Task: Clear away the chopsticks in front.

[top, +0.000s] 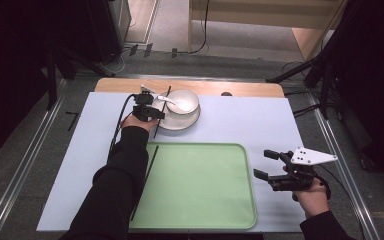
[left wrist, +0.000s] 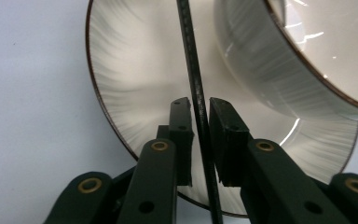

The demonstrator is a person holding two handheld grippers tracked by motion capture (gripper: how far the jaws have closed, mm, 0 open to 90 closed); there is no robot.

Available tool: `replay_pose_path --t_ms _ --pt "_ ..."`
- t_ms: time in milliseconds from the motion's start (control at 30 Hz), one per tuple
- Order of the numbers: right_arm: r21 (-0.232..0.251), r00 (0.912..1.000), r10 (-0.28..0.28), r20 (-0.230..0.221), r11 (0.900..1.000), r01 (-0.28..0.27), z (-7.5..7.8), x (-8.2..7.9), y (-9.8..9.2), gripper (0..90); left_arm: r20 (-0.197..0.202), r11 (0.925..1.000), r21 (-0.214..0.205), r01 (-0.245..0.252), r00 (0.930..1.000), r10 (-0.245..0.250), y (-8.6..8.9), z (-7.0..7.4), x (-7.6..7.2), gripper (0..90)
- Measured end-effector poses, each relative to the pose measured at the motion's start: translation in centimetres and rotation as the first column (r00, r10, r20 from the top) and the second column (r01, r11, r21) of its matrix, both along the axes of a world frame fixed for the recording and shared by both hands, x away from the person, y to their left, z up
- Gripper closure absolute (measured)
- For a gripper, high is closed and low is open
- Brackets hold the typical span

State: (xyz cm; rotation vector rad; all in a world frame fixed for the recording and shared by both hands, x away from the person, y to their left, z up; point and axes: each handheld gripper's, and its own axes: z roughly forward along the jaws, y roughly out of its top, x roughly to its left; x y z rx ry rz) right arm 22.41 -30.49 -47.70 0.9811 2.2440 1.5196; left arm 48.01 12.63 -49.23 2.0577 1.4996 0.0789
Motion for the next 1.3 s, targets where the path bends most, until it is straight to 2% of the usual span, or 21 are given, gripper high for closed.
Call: replay_pose_path --t_ms 200,367,567,667,867,967,1067,1300 --pt "-0.001 1.0 0.001 0.002 1.0 -0.001 0.0 -0.1 0.0 21.0 -0.013 0.9995 0.006 -0.032 0.9994 0.032 0.1 -0.1 0.1 86.1" --pt "-0.001 1.0 0.001 0.003 1.0 -0.001 0.0 0.0 0.0 21.0 -0.03 0.9971 -0.019 -0.074 0.9969 0.073 0.5 0.3 0.3 86.6" --pt "-0.001 1.0 0.0 0.001 1.0 0.0 0.0 -0.1 0.0 21.0 -0.01 0.9955 -0.025 -0.092 0.9957 0.092 2.0 2.0 -0.1 86.7" --pt "-0.002 1.0 0.001 0.003 1.0 -0.001 0.0 -0.1 0.0 21.0 -0.027 0.994 -0.024 -0.107 0.994 0.106 3.1 3.0 -0.4 86.8" --pt "-0.005 1.0 0.0 0.003 1.0 0.0 0.0 -0.1 0.0 21.0 -0.011 0.9936 -0.044 -0.104 0.9946 0.103 5.6 4.8 -1.8 86.8" --pt "-0.005 1.0 -0.001 0.001 1.0 0.001 -0.1 -0.1 0.0 21.0 -0.003 0.996 -0.029 -0.085 0.9964 0.085 6.7 5.5 -2.6 86.8" --pt "-0.009 1.0 -0.002 0.003 1.0 0.002 -0.1 -0.2 0.0 21.1 0.005 0.9956 -0.039 -0.086 0.9963 0.086 7.6 6.1 -3.2 86.8" --pt "-0.014 1.0 -0.007 0.003 0.9999 0.007 -0.2 -0.2 -0.1 21.2 0.029 0.9975 -0.05 -0.05 0.9983 0.051 8.8 7.1 -5.7 86.8"
